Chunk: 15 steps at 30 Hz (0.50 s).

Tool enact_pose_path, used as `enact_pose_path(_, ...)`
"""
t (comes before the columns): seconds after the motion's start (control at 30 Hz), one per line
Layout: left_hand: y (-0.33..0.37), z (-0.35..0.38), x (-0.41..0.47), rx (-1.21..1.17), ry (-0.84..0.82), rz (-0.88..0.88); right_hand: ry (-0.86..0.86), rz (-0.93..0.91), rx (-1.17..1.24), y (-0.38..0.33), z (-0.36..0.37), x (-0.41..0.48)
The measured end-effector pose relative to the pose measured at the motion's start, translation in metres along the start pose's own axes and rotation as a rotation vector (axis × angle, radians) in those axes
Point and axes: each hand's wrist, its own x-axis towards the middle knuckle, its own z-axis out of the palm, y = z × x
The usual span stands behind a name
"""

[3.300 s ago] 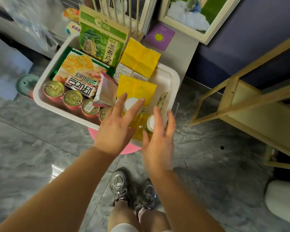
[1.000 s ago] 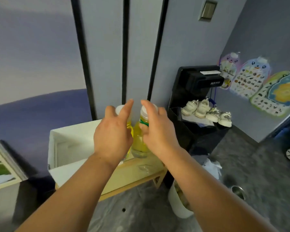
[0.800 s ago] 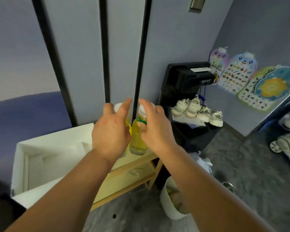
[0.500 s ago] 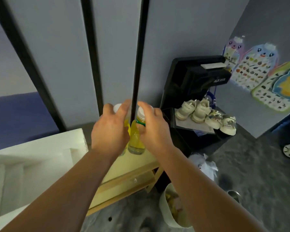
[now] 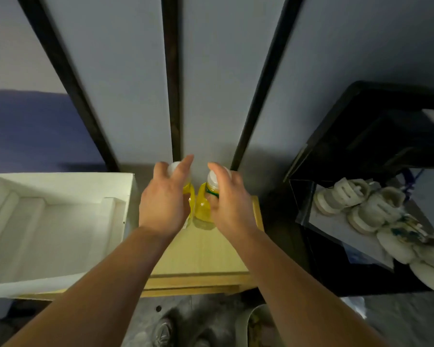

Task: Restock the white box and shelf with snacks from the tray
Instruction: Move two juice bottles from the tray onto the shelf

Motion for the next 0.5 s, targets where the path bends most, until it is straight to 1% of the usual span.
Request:
enact_pose_path(0.27, -0.039, 0.05, 0.023, -0.029, -0.046, -0.081, -0.072, -0.004, 0.03, 0.024, 0.056, 0.037)
enact_pose_path(0.5, -0.059, 0.079, 0.041, -0.053, -0.068, -0.146, -0.111, -0.009, 0.029, 0.036, 0.079, 0.058)
